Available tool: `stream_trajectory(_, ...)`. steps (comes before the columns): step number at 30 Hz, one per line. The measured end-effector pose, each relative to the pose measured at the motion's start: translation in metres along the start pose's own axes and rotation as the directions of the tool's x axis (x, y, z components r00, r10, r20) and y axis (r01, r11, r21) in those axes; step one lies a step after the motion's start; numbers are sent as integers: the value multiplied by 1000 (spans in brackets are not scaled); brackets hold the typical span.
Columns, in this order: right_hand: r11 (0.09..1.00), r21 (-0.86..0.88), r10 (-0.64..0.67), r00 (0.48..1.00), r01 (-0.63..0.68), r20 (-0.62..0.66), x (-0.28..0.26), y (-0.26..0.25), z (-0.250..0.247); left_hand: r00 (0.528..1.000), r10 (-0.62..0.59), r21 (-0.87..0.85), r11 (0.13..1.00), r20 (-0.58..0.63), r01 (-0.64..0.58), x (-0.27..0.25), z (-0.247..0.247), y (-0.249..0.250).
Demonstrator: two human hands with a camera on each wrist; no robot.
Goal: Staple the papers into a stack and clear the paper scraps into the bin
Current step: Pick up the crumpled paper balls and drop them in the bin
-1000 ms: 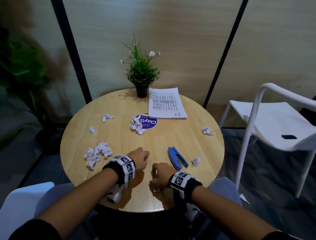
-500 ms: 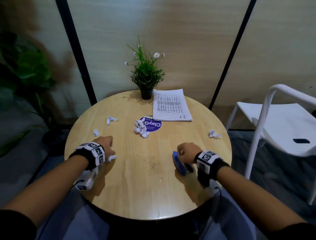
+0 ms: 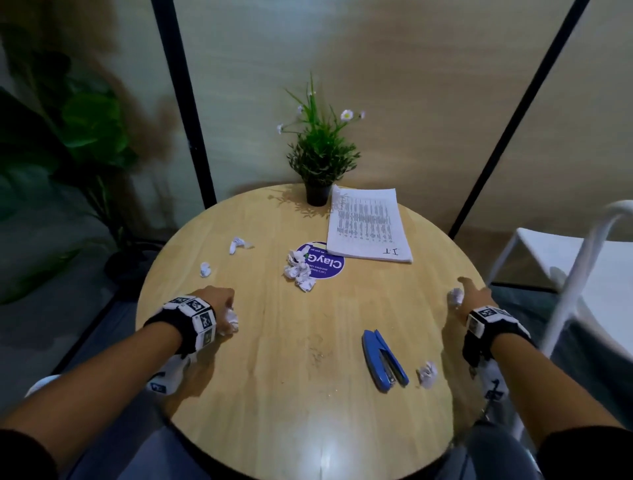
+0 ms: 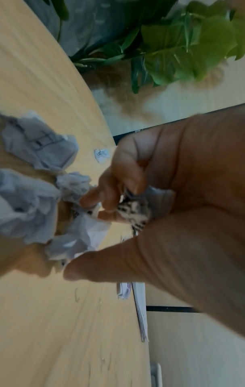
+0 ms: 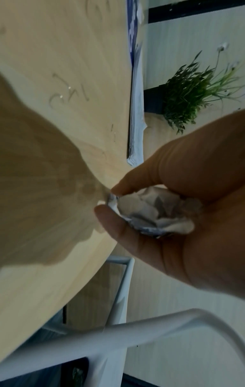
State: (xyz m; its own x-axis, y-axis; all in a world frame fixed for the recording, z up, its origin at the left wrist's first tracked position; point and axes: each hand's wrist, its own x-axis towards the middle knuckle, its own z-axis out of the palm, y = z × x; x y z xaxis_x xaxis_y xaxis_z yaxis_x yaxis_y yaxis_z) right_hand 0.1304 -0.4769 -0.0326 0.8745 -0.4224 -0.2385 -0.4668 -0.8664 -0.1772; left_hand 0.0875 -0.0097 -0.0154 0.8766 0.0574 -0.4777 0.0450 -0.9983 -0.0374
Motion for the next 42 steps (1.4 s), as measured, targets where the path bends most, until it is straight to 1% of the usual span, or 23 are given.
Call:
stream_trajectory(2, 999, -23, -30, 999, 30, 32, 12, -2, 5, 1000, 8, -21, 1000, 1, -8, 3, 2, 2)
stream_trajectory(4, 995, -75, -57, 995, 63, 79, 41, 9, 21, 1000, 8, -31, 999, -1, -8, 4, 2, 4)
stream_trajectory(5, 993, -98, -56, 995, 64, 86, 60, 18, 33, 1000, 18, -33, 999, -4, -18, 5, 1, 5)
stream_trajectory(6, 989, -139, -44, 995, 56, 87, 65, 20, 39, 1000, 27, -27, 999, 0, -27, 5, 1, 7)
stream_trajectory(8, 978, -205, -31, 996, 47, 83, 49, 12, 37, 999, 42, -7, 999, 8, -42, 5, -1, 10)
stream_trajectory(9, 974, -221, -34, 995, 54, 93, 27, 3, 28, 999, 42, 2, 999, 9, -42, 6, -1, 11)
stream_trajectory(10, 976, -210, -48, 995, 65, 87, 10, -4, 22, 999, 41, 10, 999, 10, -41, 7, -2, 11)
stream_trajectory(13, 993, -97, -62, 997, 67, 51, -7, -13, 16, 999, 44, 13, 999, -4, -44, 5, -4, 12)
stream_trajectory(17, 994, 29, -109, 993, 108, 47, -29, -33, 9, 997, 49, -49, 997, -59, -52, -2, -9, 7)
stream_trajectory(22, 960, 163, -237, 971, 229, 27, -65, -70, 3, 988, 44, -100, 993, -145, -59, -26, -17, -9)
stream_trajectory(26, 899, 238, -387, 921, 367, 45, -110, -122, -5, 966, 13, -166, 984, -257, -57, -61, -20, -42)
stream_trajectory(28, 859, 255, -474, 878, 445, 64, -133, -154, -5, 957, -32, -220, 975, -289, -34, -80, -16, -67)
stream_trajectory(30, 802, 267, -570, 819, 535, 70, -156, -189, -2, 952, -90, -280, 960, -294, 4, -98, -9, -95)
stream_trajectory(31, 765, 274, -622, 780, 583, 75, -170, -207, 2, 951, -119, -306, 952, -285, 28, -107, -3, -111)
stream_trajectory(33, 674, 298, -725, 683, 676, 89, -197, -244, 12, 949, -179, -346, 935, -259, 82, -125, 14, -143)
stream_trajectory(34, 626, 303, -771, 630, 719, 97, -213, -263, 16, 941, -229, -377, 918, -249, 124, -134, 24, -159)
stream_trajectory(37, 480, 234, -877, 462, 845, 130, -256, -318, 36, 909, -363, -483, 845, -206, 228, -151, 62, -203)
stream_trajectory(39, 378, 191, -922, 349, 906, 170, -282, -351, 52, 898, -417, -514, 807, -144, 292, -154, 91, -224)
stream_trajectory(40, 336, 178, -933, 301, 925, 198, -293, -365, 60, 893, -436, -522, 791, -115, 319, -153, 106, -233)
stream_trajectory(42, 279, 149, -934, 232, 949, 272, -313, -392, 76, 891, -451, -540, 764, -56, 353, -151, 132, -245)
